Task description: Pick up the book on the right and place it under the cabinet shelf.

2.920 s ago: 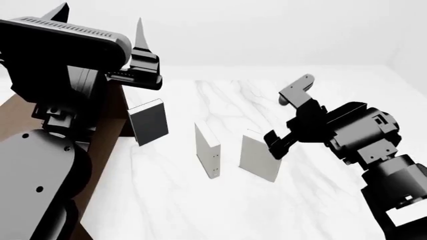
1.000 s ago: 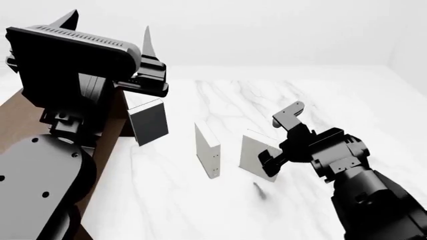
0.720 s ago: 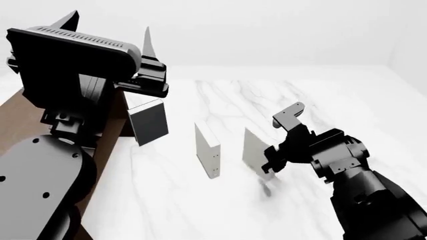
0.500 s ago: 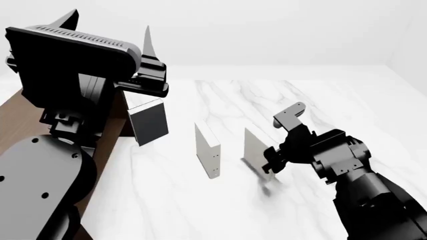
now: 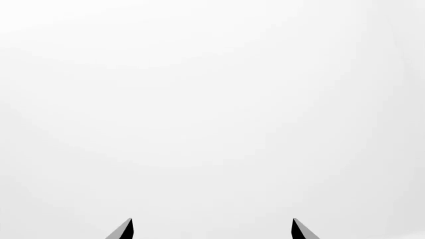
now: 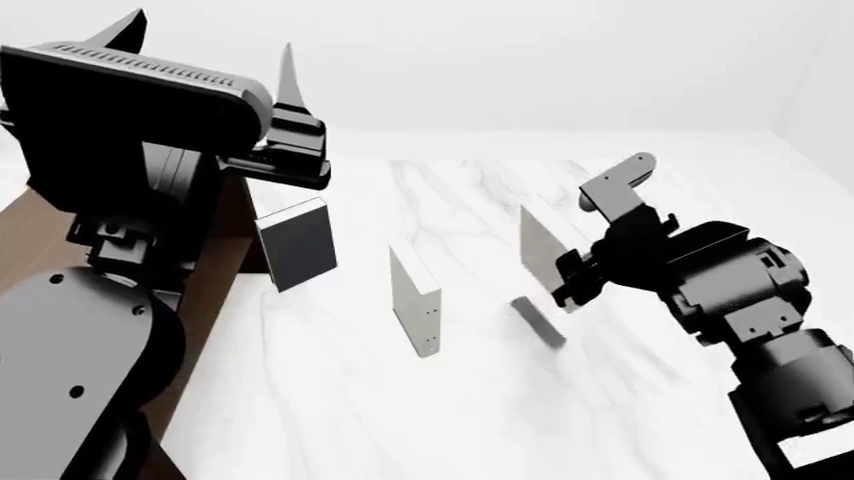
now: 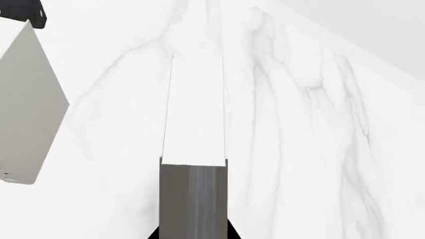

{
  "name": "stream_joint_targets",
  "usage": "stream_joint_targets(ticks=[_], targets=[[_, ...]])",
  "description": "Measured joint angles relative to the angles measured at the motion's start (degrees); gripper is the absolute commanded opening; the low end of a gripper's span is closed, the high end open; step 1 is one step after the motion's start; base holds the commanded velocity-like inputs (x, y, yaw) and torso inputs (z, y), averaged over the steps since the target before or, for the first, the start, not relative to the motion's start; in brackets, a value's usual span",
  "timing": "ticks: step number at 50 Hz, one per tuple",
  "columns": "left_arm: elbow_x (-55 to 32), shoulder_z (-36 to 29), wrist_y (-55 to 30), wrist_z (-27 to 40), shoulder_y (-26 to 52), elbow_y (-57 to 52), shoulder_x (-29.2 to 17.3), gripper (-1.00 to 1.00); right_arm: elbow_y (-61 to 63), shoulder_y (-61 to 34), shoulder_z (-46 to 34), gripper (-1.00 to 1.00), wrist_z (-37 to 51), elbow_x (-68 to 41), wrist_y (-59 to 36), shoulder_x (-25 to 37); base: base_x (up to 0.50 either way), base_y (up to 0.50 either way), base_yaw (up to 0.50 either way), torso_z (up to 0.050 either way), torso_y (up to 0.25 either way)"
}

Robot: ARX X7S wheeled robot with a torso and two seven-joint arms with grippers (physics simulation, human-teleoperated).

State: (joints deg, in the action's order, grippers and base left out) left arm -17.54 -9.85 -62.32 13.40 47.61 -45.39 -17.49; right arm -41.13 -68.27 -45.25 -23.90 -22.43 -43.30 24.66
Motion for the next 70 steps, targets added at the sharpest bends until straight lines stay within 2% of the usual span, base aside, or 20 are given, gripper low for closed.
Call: stream_joint_targets(ticks=[17, 34, 52, 63, 70], targets=[[-0.91, 1.87, -3.38, 0.38, 4.82, -2.24, -0.97, 1.0, 25.58, 1.64, 11.74, -1.0, 9.71, -8.33, -10.68, 8.34, 0.0, 0.0, 0.0, 0.0, 0.002], [-1.39, 2.1, -5.74, 0.89, 7.7, -3.53, -1.8, 1.0, 49.37, 7.42, 30.25, -1.0, 19.39, -23.7, -20.5, 12.96, 0.0, 0.0, 0.0, 0.0, 0.001], [-1.28, 2.41, -5.88, 1.4, 8.72, -3.77, -2.98, 1.0, 68.32, 14.98, 50.81, -1.0, 33.07, -48.1, -29.2, 10.75, 0.0, 0.0, 0.0, 0.0, 0.001], [-0.67, 2.22, -5.29, 2.11, 9.01, -3.83, -3.74, 1.0, 75.55, 19.87, 58.5, -1.0, 42.67, -65.17, -28.78, 7.61, 0.0, 0.0, 0.0, 0.0, 0.002], [-0.63, 2.36, -5.23, 2.42, 9.18, -4.04, -3.94, 1.0, 79.65, 24.71, 61.1, -1.0, 45.03, -70.85, -27.23, 4.13, 0.0, 0.0, 0.0, 0.0, 0.0]])
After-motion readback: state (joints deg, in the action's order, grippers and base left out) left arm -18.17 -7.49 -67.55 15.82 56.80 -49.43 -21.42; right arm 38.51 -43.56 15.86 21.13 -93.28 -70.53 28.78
